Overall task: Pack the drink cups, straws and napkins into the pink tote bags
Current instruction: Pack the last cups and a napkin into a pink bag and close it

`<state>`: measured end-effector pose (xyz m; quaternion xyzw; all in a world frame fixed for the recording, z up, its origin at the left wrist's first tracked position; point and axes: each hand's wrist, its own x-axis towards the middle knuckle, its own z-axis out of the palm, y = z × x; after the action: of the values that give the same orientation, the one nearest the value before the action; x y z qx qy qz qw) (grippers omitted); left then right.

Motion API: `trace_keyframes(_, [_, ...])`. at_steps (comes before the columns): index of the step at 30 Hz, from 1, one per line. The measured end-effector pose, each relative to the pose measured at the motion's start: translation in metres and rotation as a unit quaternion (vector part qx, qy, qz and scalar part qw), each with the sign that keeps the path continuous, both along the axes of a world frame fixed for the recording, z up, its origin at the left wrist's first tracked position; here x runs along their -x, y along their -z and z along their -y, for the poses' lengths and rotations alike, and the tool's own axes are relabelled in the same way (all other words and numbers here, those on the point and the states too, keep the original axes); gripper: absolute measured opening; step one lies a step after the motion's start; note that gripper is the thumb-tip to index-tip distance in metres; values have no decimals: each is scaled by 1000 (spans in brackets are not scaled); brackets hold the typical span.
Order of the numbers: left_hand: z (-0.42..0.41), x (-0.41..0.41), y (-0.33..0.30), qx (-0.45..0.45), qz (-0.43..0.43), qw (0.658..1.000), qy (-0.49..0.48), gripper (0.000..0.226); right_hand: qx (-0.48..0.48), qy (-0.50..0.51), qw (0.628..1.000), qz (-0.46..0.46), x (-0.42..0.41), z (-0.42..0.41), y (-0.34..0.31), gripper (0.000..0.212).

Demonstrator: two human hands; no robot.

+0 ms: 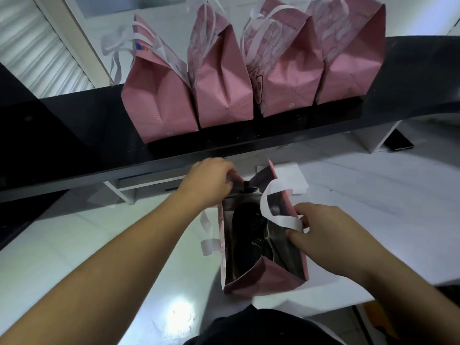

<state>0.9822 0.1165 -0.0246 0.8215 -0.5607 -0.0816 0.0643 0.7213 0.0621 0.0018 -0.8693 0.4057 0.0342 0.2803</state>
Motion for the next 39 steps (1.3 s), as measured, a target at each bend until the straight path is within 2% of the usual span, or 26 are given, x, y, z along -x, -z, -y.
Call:
trace_keyframes(9, [-44,-23,11,11,-1,997,-78,14,67,1,998,2,-20,25,-7,14])
trace_keyframes(14, [-101,-19,20,32,-35,990,-133,20,82,-40,996,6,-52,48,-7,32])
trace_keyframes(19, [-143,6,26,72,-95,976,-182,32,84,-113,990,11,-92,58,-5,32])
trace_keyframes(23, [-162,20,29,89,-139,962,-220,36,70,-176,982,24,-117,59,-11,40])
trace_keyframes(27, [-168,21,29,91,-202,948,-229,26,56,-221,974,10,-129,61,-14,35])
trace_keyframes(31, [-157,4,26,182,-258,913,-259,10,45,-237,970,14,-130,67,-14,31])
trace_keyframes(35, [-132,-13,23,204,-272,916,-215,28,41,-253,966,15,-128,72,-16,29])
trace_keyframes(37, [-120,-18,25,199,-273,919,-205,24,23,-268,963,9,-126,76,-18,32])
trace_keyframes(39, [-112,-21,28,208,-279,915,-203,22,-36,-280,959,-6,-121,88,-22,39])
